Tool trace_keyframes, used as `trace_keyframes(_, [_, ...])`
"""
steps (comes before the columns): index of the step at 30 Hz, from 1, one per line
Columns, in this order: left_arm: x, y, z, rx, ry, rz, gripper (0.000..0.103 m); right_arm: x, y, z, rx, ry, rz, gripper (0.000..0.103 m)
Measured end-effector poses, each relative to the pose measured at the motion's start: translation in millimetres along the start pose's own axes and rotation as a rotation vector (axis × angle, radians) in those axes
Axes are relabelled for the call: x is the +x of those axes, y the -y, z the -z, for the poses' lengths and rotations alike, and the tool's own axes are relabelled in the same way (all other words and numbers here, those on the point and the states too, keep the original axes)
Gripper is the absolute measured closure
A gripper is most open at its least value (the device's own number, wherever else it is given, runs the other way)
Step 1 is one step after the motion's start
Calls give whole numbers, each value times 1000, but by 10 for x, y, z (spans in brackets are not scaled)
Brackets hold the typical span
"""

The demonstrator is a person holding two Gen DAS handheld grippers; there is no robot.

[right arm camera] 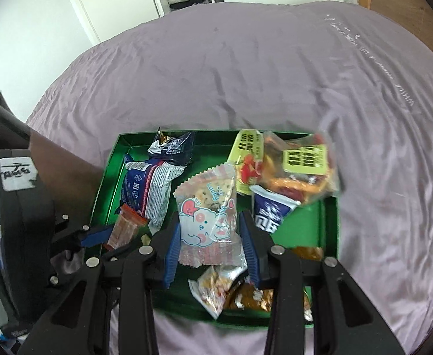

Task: Organize snacks
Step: 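Carry the red bar and candy sachet past the thermos over the green tray, then lower both grippers into the tray and open them to release the snacks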

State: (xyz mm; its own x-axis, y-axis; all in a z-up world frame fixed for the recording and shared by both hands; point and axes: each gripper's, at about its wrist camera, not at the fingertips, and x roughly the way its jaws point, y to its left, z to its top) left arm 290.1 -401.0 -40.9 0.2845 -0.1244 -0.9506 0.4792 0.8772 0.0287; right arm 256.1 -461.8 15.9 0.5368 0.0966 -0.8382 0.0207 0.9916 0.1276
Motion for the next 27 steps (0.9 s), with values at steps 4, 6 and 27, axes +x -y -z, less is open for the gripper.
trace_keyframes(4, [80,-22,5,-10,-6,2,82,153,14,-17,-2,-17,2,103])
trace_keyframes(6, [128,-39,4,-16,-8,5,82,224,31,-20,-1,-25,2,103])
trace_keyframes(27, [359,42,-69,-34,24,28,82,562,182,60,-9,-53,34,103])
